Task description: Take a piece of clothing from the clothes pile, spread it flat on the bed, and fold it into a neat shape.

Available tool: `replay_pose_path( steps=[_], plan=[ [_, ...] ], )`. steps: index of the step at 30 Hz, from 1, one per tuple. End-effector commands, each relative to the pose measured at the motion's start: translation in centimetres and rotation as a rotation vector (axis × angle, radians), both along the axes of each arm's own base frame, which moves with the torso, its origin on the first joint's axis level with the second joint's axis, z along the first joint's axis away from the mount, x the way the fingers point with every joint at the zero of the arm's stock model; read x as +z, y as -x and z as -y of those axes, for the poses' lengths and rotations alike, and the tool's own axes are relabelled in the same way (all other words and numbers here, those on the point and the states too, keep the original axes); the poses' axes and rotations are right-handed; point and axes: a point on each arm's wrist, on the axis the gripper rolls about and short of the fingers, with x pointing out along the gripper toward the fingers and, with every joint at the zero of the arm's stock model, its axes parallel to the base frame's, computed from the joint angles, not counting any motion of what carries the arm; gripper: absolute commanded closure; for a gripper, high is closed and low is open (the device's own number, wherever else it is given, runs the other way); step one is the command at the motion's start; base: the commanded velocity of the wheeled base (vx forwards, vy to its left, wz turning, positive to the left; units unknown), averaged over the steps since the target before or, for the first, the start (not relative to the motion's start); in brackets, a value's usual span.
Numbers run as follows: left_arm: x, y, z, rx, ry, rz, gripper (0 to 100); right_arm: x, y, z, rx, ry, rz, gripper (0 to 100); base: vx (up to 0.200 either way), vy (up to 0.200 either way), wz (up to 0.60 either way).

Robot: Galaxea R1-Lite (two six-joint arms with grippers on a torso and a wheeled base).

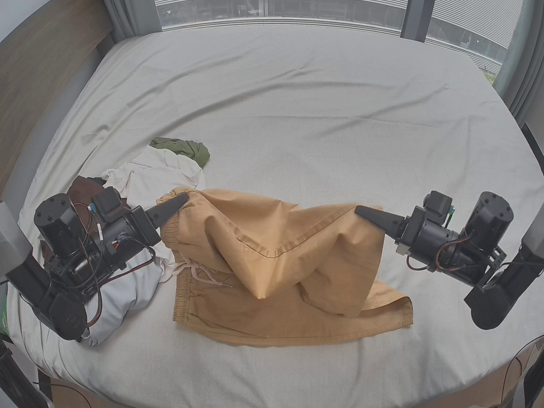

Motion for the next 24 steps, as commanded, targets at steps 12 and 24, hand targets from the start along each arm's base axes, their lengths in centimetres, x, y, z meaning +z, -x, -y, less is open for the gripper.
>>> replay_pose_path(
  steps=[12,24],
  plan=[
    [1.9,0.7,-1.1,0.023,0.024,0.059,100,2.2,1.0,1.9,-0.041,0.040,0.147,100,0.000,0.000,0.00],
    [3.3,1.6,-1.7,0.033,0.033,0.107,100,4.2,1.9,3.1,-0.068,0.024,0.217,100,0.000,0.000,0.00]
  ],
)
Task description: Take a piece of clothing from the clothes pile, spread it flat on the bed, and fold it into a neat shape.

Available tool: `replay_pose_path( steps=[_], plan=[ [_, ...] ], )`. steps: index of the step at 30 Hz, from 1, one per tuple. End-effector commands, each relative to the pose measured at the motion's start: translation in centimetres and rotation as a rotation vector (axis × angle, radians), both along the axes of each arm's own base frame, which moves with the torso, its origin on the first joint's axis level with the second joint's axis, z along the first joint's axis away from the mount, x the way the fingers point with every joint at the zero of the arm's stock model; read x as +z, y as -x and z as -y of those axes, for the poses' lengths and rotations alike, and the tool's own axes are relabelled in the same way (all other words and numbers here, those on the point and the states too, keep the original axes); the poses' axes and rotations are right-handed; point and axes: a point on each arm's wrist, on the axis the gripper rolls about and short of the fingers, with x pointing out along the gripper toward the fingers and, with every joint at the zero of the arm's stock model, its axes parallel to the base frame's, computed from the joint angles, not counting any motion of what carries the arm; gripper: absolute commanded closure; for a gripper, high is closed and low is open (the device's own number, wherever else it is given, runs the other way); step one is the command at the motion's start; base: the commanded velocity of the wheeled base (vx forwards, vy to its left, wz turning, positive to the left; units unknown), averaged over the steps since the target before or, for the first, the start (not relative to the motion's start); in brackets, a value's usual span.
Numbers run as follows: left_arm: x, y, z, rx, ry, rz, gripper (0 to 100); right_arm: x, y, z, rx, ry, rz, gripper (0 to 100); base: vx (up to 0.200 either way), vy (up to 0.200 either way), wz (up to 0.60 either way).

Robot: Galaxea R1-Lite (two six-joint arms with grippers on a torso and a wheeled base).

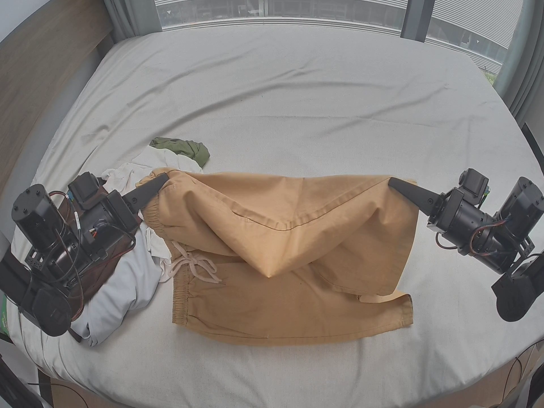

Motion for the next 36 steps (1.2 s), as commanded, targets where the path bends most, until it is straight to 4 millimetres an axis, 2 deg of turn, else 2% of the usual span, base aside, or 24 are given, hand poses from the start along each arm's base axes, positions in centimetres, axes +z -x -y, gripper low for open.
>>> replay_pose_path(
  steps=[1,12,21,36],
  plan=[
    [0.7,0.4,-0.1,0.001,0.005,0.029,100,0.9,0.4,0.4,-0.009,-0.011,0.032,100,0.000,0.000,0.00],
    [0.3,0.3,-0.6,0.020,-0.003,0.013,100,2.2,0.1,2.2,-0.076,-0.021,0.081,100,0.000,0.000,0.00],
    [0.4,0.2,-0.8,0.029,0.002,0.016,100,2.7,0.3,2.5,-0.086,-0.026,0.102,100,0.000,0.000,0.00],
    [0.5,0.0,-1.0,0.036,0.005,0.021,100,3.1,-0.2,4.2,-0.123,-0.017,0.120,100,0.000,0.000,0.00]
  ],
)
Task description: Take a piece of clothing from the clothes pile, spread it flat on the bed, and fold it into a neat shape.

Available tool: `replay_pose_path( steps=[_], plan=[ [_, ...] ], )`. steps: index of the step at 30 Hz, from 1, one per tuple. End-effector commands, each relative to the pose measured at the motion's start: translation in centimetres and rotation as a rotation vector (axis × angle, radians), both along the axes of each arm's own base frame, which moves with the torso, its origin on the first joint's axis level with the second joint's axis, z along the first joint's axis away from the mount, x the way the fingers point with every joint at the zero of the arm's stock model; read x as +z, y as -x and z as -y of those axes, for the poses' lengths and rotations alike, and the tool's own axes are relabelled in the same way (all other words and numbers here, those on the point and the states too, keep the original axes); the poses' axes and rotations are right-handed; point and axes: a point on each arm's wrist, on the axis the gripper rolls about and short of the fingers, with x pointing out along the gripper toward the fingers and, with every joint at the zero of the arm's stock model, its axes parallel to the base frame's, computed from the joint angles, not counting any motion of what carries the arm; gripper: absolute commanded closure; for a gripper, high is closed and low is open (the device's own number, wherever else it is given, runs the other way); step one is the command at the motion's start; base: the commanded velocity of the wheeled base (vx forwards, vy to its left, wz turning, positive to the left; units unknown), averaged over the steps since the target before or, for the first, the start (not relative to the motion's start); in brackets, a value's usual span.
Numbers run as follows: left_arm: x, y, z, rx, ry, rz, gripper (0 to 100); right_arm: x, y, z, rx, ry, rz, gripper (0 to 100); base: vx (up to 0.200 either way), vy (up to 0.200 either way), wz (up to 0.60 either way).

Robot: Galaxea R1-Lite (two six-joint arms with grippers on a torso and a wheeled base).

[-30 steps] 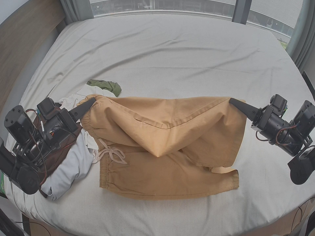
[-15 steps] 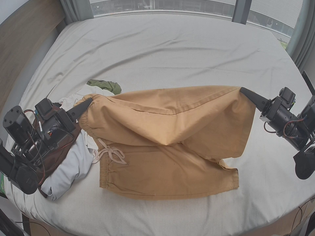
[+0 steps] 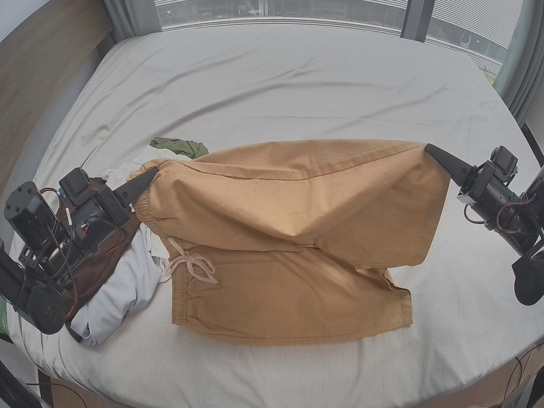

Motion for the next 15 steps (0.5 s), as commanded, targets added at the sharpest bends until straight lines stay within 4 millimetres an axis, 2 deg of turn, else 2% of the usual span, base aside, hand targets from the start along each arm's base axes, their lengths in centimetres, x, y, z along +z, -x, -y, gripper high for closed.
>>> replay_pose_path(
  steps=[1,15],
  plan=[
    [0.01,-0.07,0.02,-0.001,0.001,0.002,100,0.15,-0.09,0.42,-0.012,0.000,0.006,100,0.000,0.000,0.00],
    [-0.32,-0.31,-0.16,0.007,-0.001,-0.010,100,0.61,0.03,0.80,-0.026,-0.002,0.025,100,0.000,0.000,0.00]
  ],
)
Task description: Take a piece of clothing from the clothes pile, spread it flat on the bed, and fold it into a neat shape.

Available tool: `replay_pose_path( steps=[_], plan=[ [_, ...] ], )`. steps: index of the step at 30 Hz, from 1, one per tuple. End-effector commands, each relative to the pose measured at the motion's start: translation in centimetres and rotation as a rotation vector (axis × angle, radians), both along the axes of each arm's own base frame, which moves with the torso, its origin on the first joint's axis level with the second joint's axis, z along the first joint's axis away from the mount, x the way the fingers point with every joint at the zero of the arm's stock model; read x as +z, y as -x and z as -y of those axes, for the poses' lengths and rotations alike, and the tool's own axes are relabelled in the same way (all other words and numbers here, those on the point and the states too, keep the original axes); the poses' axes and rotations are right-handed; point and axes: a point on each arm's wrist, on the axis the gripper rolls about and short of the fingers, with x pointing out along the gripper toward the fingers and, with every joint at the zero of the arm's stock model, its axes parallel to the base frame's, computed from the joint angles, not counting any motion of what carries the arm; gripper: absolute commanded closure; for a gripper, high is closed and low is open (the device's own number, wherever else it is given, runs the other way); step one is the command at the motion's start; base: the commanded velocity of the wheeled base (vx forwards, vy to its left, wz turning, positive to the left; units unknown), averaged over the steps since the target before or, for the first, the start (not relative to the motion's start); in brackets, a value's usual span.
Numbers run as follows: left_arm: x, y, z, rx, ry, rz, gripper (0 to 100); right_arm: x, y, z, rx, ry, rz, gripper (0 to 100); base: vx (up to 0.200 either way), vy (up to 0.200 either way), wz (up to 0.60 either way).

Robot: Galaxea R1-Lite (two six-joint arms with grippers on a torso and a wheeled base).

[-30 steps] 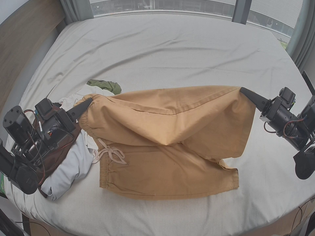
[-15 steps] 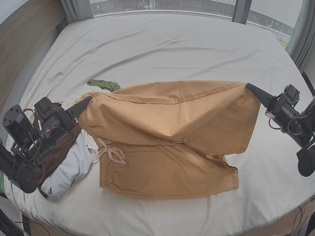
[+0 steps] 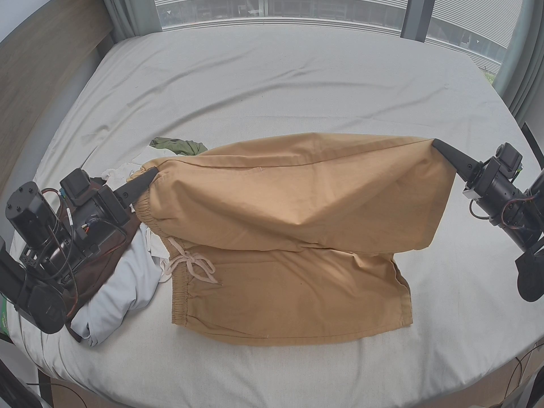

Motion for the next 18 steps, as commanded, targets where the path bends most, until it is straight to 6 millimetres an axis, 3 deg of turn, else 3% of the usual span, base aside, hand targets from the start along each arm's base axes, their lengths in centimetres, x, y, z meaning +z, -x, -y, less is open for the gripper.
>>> replay_pose_path(
  steps=[1,18],
  plan=[
    [-0.1,-0.1,-0.2,0.007,0.000,-0.001,100,0.2,0.1,0.1,-0.004,-0.001,0.007,100,0.000,0.000,0.00],
    [0.0,-0.2,-0.4,0.006,0.027,-0.017,100,0.3,-0.2,1.1,-0.025,0.006,0.015,100,0.000,0.000,0.00]
  ],
)
